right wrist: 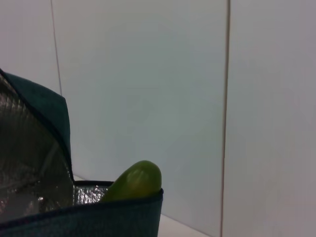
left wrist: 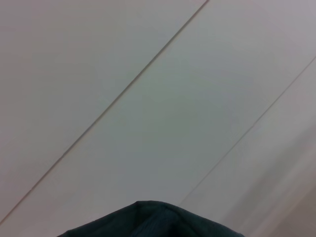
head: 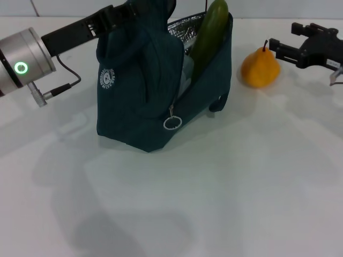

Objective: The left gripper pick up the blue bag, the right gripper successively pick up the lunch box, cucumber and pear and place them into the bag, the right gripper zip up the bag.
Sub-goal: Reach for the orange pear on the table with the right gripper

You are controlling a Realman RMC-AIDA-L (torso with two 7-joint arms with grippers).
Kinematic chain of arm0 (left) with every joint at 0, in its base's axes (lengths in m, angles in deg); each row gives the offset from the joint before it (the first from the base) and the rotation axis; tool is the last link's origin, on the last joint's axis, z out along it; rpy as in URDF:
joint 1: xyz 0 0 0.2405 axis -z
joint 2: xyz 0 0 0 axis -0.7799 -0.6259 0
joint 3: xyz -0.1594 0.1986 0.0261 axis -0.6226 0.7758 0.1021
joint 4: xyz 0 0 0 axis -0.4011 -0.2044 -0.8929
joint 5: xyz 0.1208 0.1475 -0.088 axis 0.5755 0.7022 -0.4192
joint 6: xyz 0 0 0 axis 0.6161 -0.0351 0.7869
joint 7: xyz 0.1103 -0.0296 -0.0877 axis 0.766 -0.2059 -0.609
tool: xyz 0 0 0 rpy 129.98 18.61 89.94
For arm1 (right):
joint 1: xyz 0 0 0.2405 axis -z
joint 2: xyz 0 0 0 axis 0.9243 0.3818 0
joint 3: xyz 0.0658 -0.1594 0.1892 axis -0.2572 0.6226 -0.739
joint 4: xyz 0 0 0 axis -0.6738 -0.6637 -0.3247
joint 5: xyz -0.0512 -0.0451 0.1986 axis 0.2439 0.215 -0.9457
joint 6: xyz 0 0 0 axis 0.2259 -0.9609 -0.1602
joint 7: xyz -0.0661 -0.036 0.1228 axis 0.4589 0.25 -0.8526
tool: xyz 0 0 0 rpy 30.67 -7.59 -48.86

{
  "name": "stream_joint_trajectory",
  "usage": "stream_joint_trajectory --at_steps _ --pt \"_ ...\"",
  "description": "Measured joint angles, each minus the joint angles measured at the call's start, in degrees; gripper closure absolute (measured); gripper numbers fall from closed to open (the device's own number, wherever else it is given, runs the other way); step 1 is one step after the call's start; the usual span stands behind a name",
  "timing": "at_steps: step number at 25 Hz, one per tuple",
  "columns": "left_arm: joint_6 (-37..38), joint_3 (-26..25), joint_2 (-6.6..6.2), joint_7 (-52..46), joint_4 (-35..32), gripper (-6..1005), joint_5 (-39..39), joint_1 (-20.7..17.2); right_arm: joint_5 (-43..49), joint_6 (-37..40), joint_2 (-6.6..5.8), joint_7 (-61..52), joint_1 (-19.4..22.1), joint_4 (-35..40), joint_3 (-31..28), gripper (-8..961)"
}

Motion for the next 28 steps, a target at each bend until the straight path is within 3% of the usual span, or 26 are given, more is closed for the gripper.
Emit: stream_joint_trajectory --at_steps 10,17,28 --pt "0.2 0.2 0.16 0.0 0.0 955 0.0 0.0 -2.8 -3.9 0.53 7.7 -5.1 -6.6 0.3 255" --pt "0.3 0.2 0.16 -0.1 0.0 955 0.0 0.1 -4.3 -4.9 0.64 9.6 -6.0 -8.4 0.5 260" --pt "0.3 0.1 0.16 0.0 0.0 954 -0.1 0.0 -4.5 -5.0 0.66 10.0 -6.1 -8.8 1.8 387"
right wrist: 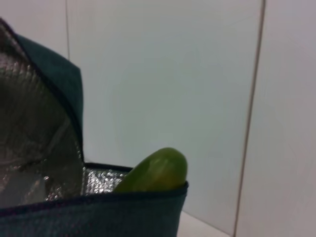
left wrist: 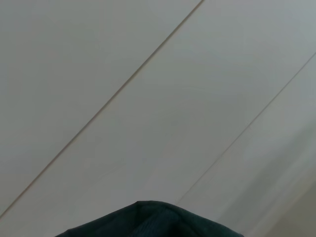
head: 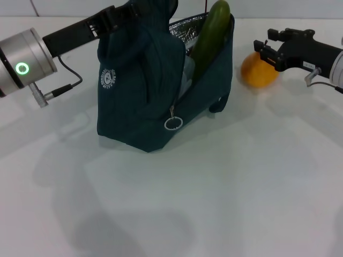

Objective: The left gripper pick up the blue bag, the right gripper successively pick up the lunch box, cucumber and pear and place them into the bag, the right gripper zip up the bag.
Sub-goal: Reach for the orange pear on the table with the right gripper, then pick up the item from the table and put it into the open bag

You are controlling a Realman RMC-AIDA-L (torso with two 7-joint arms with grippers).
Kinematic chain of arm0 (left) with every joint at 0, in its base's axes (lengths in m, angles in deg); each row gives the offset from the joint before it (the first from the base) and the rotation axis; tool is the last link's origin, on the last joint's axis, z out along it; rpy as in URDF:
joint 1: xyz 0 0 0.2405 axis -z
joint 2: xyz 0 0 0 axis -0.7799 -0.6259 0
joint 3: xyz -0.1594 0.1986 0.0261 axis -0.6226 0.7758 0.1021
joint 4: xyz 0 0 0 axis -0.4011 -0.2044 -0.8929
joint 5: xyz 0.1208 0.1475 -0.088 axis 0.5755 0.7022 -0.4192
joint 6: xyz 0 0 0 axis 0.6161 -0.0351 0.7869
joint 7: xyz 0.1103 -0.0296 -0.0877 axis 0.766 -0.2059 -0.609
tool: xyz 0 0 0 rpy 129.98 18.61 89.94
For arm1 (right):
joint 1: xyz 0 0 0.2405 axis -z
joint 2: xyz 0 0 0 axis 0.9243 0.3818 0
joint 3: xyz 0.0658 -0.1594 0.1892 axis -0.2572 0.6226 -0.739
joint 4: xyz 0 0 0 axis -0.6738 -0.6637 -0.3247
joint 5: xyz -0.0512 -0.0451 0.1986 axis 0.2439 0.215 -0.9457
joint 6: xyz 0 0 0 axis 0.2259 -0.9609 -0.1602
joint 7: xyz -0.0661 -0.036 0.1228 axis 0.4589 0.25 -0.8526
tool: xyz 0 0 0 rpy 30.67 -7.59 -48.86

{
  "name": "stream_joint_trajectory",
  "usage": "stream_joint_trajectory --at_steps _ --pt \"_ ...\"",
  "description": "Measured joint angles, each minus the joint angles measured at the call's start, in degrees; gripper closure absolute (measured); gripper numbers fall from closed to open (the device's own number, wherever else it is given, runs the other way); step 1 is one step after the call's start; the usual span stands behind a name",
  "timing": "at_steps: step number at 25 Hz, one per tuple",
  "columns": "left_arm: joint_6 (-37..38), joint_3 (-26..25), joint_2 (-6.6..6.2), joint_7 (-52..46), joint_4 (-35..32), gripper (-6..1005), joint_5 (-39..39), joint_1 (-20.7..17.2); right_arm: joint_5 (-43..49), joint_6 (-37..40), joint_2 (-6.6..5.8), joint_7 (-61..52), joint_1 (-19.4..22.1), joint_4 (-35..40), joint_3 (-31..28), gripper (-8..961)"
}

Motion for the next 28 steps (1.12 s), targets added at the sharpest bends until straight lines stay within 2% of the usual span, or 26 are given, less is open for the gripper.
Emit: stream_joint_trajectory --at_steps 6,14,19,28 --pt "0.0 0.0 0.0 0.1 0.0 954 0.0 0.0 -0.2 -0.1 0.0 1.1 -0.1 0.0 0.3 609" --pt "0.0 0.0 0.0 0.1 0.0 954 0.0 -0.2 -1.0 -0.1 0.0 1.2 -0.1 0.0 0.2 836" --pt "0.0 0.0 -0.01 0.1 0.0 954 0.0 -0.2 -1.6 0.5 -0.01 1.2 0.5 0.6 -0.1 922" --pt "0.2 -0.1 -0.09 0.1 0.0 955 -0.1 -0.9 -7.3 8.5 -0.17 -1.1 7.4 10.8 0.3 922"
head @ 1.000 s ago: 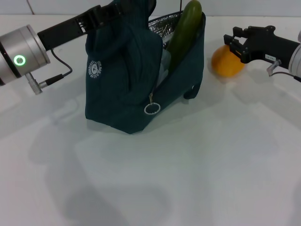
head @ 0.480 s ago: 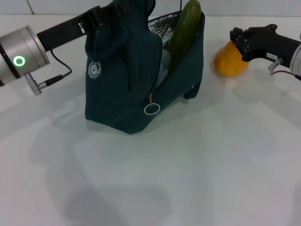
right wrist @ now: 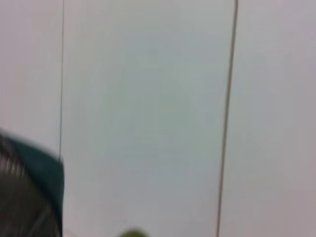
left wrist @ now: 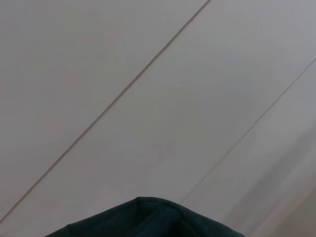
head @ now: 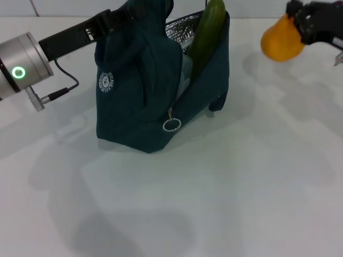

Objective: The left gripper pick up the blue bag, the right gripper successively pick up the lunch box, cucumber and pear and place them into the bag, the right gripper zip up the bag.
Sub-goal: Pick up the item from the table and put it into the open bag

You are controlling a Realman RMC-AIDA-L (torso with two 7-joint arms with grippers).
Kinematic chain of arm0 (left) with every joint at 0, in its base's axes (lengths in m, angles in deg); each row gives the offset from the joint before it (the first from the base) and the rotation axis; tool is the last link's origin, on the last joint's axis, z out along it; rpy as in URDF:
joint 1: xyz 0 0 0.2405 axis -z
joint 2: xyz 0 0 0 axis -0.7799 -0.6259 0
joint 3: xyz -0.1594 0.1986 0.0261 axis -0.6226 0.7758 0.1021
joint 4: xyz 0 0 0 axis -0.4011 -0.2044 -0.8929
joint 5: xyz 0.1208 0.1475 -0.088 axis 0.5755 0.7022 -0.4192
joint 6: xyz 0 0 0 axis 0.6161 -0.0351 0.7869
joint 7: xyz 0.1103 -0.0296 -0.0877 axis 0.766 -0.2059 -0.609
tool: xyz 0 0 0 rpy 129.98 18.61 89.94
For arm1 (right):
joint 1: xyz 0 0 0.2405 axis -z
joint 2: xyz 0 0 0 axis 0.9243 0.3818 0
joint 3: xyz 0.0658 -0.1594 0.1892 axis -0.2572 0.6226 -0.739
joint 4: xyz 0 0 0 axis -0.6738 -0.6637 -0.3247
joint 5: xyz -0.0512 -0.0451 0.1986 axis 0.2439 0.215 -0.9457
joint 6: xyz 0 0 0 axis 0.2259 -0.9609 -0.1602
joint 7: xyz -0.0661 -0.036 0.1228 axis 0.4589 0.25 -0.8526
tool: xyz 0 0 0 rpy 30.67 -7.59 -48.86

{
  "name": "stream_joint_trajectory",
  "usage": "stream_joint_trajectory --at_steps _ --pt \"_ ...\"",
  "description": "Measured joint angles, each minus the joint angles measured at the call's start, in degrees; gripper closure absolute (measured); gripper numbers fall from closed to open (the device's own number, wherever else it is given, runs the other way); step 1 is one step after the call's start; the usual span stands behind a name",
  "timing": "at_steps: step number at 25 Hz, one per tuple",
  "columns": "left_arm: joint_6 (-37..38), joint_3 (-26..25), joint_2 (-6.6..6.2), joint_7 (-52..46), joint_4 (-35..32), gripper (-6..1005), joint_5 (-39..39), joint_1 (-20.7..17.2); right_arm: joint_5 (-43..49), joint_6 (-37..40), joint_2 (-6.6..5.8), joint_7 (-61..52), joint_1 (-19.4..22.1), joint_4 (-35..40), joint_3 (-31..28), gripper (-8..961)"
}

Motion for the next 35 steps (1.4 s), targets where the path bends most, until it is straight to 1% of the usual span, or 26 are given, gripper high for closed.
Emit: stream_joint_trajectory --at_steps 2,3,4,8,10,13,19,23,25,31,35 --pt "0.1 0.0 0.0 0.0 0.0 955 -0.1 0.0 -1.1 2.2 -0.06 -1.8 1.3 2.7 0.0 922" --pt "0.1 0.0 0.0 0.0 0.0 955 -0.1 0.0 -1.1 2.2 -0.06 -1.8 1.3 2.7 0.0 922" --pt "0.1 -0.1 0.0 0.0 0.0 955 -0.1 0.0 -2.5 4.7 -0.22 -3.0 2.1 4.9 0.0 922" --pt "0.7 0.2 0.02 -0.3 0.0 955 -0.2 0.2 -3.4 9.0 -0.26 -5.2 2.8 9.0 0.0 922" --pt "1.5 0.3 0.12 -0.4 0.0 954 -0.2 0.6 -3.5 10.4 -0.24 -6.0 2.8 9.9 0.0 922" --pt "2.4 0.7 0.27 -0.4 0.0 954 -0.3 1.1 -3.8 12.8 -0.22 -6.4 2.6 10.4 0.1 922" --pt "3.0 5.7 0.36 -0.4 0.2 955 -5.1 1.5 -3.9 16.7 -0.19 -6.5 2.8 11.0 0.1 922" --pt "2.9 7.8 0.36 -0.3 0.2 955 -7.0 2.2 -3.9 18.7 -0.19 -6.6 2.9 11.0 0.9 922" --pt "2.9 8.8 0.37 -0.3 0.2 955 -7.5 2.7 -3.9 19.0 -0.18 -6.6 2.8 11.0 1.9 922" --pt "2.6 14.1 0.44 -0.1 0.9 954 -11.3 4.4 -3.9 19.2 -0.19 -6.5 2.9 10.9 5.3 922" --pt "1.3 14.2 0.43 0.7 2.8 955 -11.5 4.9 -3.9 18.3 -0.13 -6.1 2.7 10.2 7.2 922"
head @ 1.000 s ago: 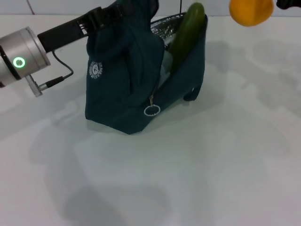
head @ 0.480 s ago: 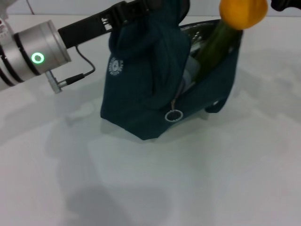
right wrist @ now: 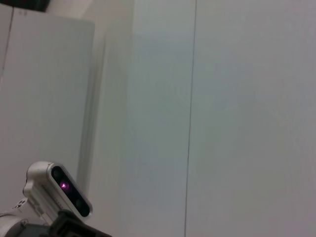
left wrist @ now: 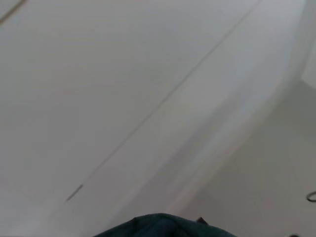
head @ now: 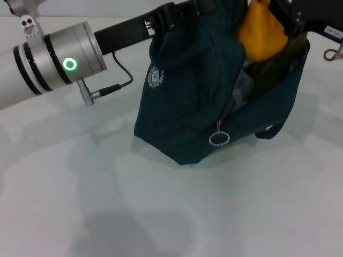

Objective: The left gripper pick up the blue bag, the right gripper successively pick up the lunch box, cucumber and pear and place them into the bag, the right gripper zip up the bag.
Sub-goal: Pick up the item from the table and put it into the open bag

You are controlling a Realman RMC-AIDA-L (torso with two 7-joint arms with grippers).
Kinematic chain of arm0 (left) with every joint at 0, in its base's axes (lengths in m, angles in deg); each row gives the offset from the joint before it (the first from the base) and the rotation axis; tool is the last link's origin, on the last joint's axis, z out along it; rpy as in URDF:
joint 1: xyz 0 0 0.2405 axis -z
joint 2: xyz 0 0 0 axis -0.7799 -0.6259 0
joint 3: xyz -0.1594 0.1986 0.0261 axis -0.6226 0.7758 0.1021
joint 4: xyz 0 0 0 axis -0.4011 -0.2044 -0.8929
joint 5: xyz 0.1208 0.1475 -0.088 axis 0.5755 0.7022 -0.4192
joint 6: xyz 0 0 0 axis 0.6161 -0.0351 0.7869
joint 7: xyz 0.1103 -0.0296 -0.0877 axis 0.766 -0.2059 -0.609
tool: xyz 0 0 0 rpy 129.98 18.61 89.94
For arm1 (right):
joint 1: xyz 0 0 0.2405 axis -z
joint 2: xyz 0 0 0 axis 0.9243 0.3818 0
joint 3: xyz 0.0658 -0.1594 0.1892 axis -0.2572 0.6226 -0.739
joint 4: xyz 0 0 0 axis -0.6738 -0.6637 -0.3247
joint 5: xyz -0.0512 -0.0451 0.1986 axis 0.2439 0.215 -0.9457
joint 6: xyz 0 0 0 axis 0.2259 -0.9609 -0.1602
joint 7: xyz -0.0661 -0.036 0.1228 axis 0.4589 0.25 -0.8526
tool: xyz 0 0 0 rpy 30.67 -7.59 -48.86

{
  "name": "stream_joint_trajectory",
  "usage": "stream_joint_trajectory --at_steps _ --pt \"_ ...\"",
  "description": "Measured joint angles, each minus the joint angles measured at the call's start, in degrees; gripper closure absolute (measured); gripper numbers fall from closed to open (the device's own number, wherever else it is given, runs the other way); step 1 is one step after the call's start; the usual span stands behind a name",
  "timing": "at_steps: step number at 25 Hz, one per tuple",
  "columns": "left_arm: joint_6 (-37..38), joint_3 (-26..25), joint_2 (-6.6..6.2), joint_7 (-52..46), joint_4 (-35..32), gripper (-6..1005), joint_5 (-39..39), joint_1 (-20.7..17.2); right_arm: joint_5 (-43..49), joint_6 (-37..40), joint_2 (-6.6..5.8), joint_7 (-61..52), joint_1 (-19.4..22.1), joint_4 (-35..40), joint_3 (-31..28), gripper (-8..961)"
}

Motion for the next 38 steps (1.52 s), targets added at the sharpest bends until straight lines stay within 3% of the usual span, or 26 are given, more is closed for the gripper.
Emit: stream_joint_trajectory --at_steps 14,25,32,38 --pt "-4.1 -0.8 -0.39 3.5 4.7 954 0.1 -0.5 -0.3 -7.6 0.29 3.5 -5.7 -10.7 3.6 923" --pt "-4.1 -1.1 -0.34 4.3 5.0 955 0.1 -1.2 -0.3 -8.7 0.29 3.6 -8.6 -12.9 4.6 923" --pt "-3.9 -1.1 -0.44 4.3 5.0 955 -0.1 -1.7 -6.3 -7.9 0.29 3.8 -8.1 -10.9 12.7 923" --pt "-3.6 -1.1 -0.43 4.3 4.9 955 -0.1 -1.9 -7.2 -6.3 0.29 3.8 -7.0 -8.3 13.9 923"
